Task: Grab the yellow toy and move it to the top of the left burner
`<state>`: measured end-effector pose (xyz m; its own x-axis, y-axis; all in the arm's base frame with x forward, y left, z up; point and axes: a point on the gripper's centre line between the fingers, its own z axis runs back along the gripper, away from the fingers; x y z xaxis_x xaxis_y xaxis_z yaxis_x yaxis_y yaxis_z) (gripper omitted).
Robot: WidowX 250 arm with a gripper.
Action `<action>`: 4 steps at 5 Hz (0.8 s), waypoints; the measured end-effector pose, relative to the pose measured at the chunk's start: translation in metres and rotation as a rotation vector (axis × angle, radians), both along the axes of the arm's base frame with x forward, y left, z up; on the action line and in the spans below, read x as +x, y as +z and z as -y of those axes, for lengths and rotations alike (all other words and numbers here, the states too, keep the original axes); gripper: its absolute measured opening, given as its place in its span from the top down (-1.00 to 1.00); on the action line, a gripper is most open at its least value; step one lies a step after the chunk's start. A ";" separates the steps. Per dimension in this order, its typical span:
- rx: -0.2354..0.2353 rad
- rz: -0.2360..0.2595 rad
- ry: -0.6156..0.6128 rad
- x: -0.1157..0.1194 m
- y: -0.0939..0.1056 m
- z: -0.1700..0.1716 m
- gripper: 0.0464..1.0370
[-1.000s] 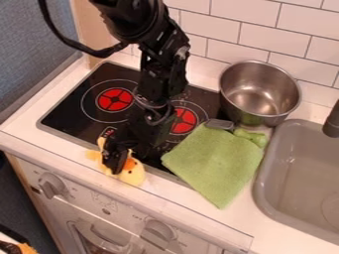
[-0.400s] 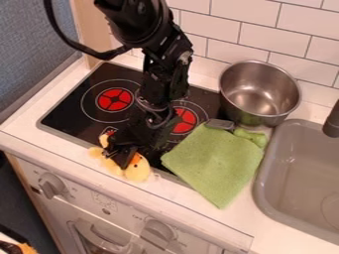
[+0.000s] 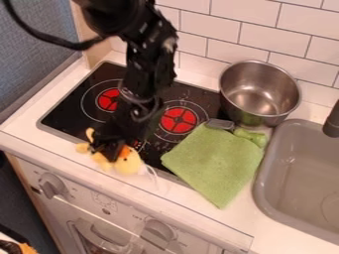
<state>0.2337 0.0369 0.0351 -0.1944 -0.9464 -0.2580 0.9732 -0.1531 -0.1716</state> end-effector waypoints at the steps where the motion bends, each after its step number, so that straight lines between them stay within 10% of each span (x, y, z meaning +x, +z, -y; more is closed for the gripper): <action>1: 0.000 0.031 -0.002 0.004 0.014 -0.004 0.44; 3: -0.044 0.192 0.051 0.049 0.071 -0.035 0.44; 4: -0.098 0.196 0.092 0.085 0.073 -0.055 0.44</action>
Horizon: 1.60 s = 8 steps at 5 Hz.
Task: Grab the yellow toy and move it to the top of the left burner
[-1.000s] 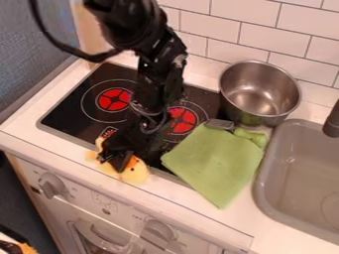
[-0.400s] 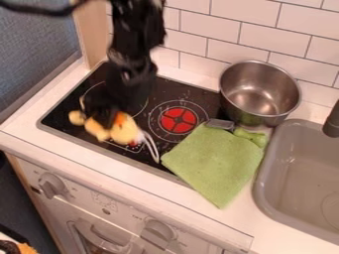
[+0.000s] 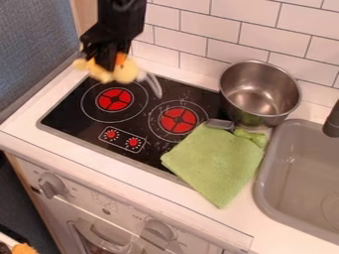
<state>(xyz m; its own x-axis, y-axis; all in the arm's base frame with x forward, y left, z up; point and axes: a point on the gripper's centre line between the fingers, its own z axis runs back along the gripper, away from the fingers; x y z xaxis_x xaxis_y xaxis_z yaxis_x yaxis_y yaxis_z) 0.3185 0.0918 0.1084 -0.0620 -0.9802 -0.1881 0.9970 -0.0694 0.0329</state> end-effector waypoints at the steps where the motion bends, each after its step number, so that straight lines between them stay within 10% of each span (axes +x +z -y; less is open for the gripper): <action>1: -0.029 -0.003 0.001 0.030 -0.015 -0.008 0.44; 4: -0.024 -0.051 0.004 0.069 -0.081 0.004 0.30; 6: -0.029 -0.059 0.049 0.056 -0.089 0.006 -0.86; 8: -0.031 -0.045 0.016 0.057 -0.073 0.007 -0.93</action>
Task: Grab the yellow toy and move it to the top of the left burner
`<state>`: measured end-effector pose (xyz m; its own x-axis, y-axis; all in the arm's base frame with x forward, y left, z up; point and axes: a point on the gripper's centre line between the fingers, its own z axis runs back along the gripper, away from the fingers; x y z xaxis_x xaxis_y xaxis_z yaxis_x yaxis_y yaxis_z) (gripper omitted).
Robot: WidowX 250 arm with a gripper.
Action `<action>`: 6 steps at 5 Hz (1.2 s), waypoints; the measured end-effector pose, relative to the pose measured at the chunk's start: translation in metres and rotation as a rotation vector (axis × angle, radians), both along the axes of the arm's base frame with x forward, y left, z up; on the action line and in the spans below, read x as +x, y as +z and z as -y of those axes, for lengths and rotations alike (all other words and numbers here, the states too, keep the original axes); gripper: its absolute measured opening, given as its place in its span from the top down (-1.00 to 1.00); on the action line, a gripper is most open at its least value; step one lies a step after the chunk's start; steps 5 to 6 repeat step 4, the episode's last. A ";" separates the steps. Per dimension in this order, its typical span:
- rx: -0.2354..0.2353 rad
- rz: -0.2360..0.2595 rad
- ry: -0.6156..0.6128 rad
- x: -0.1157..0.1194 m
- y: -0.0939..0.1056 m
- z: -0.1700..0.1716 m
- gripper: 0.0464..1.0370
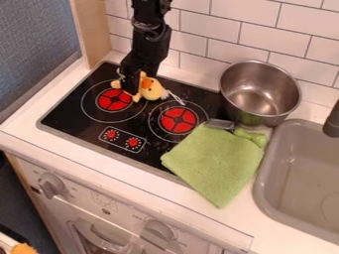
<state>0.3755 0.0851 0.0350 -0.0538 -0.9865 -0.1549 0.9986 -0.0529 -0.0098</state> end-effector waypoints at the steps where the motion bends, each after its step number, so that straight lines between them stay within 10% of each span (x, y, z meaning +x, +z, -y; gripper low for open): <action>1: 0.002 0.043 -0.021 0.006 0.023 0.001 -0.93; 3: -0.017 0.239 -0.055 -0.022 0.103 0.009 -0.93; 6: -0.017 0.243 -0.054 -0.023 0.105 0.009 -0.93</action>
